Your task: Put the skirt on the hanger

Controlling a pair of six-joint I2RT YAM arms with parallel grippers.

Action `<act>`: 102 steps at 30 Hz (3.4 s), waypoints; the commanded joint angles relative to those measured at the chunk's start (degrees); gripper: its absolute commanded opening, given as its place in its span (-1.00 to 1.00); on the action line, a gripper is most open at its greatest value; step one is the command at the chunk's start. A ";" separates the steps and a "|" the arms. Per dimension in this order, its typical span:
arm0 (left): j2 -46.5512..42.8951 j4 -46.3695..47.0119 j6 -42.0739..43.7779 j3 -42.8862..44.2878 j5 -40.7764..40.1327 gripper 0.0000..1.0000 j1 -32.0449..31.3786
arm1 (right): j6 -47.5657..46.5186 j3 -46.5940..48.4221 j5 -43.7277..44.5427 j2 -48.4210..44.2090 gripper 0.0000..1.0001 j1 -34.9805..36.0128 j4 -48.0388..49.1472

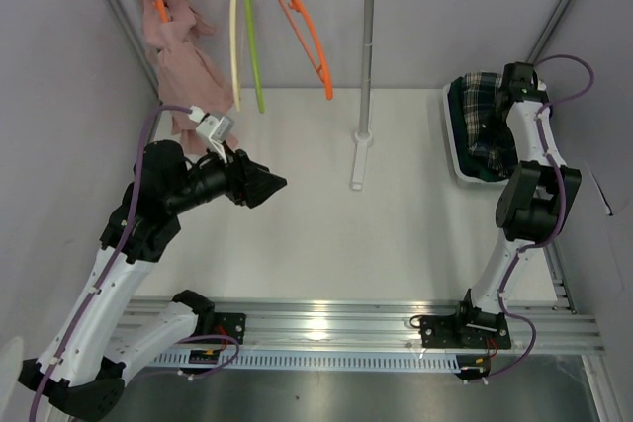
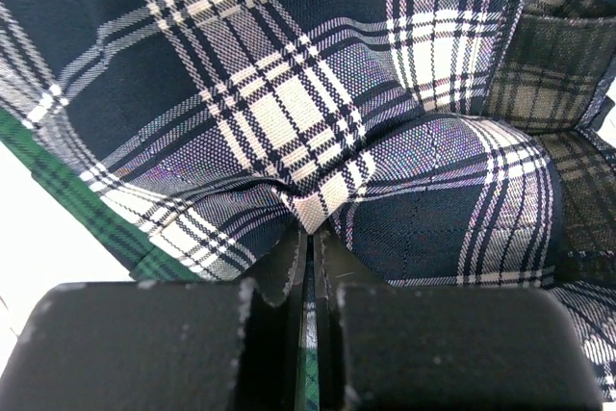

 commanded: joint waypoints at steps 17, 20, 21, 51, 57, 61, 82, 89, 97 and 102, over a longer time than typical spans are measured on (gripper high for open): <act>-0.27 3.19 1.86 -1.62 2.04 0.30 -0.69 | -2.28 28.75 2.73 -20.99 -1.00 12.27 -11.30; 0.17 3.72 2.04 -1.88 1.96 0.30 -0.87 | -3.26 28.49 5.81 -24.59 -1.00 16.16 -10.16; 0.17 3.72 2.04 -2.06 1.96 0.29 -0.87 | -3.61 28.41 7.38 -25.30 -1.00 18.78 -10.15; 0.88 7.15 0.11 -7.07 -0.50 0.29 -2.45 | -11.26 26.22 28.67 -30.92 -1.00 60.65 -2.87; 0.62 8.11 -0.60 -8.39 -0.77 0.28 -2.54 | -3.18 15.69 22.44 -35.32 -1.00 52.05 -6.29; 0.00 9.25 -2.09 -11.19 -3.22 0.29 -2.54 | 5.33 -2.58 14.97 -44.18 -1.00 41.17 -6.81; 15.02 28.76 -17.99 -28.34 -19.21 0.30 -2.80 | 18.44 -33.84 13.02 -43.79 0.29 50.25 -2.77; 28.11 29.91 -18.17 -22.11 -23.44 0.28 -2.54 | 20.29 -29.78 16.45 -30.95 0.28 59.58 -1.37; 39.18 33.42 -17.65 -18.24 -21.87 0.26 -0.25 | 20.03 -29.78 18.38 -24.70 0.28 61.96 -0.74; 41.48 35.53 -18.96 -19.37 -18.35 0.22 -0.34 | 19.86 -29.95 21.63 -24.52 0.16 61.61 -2.24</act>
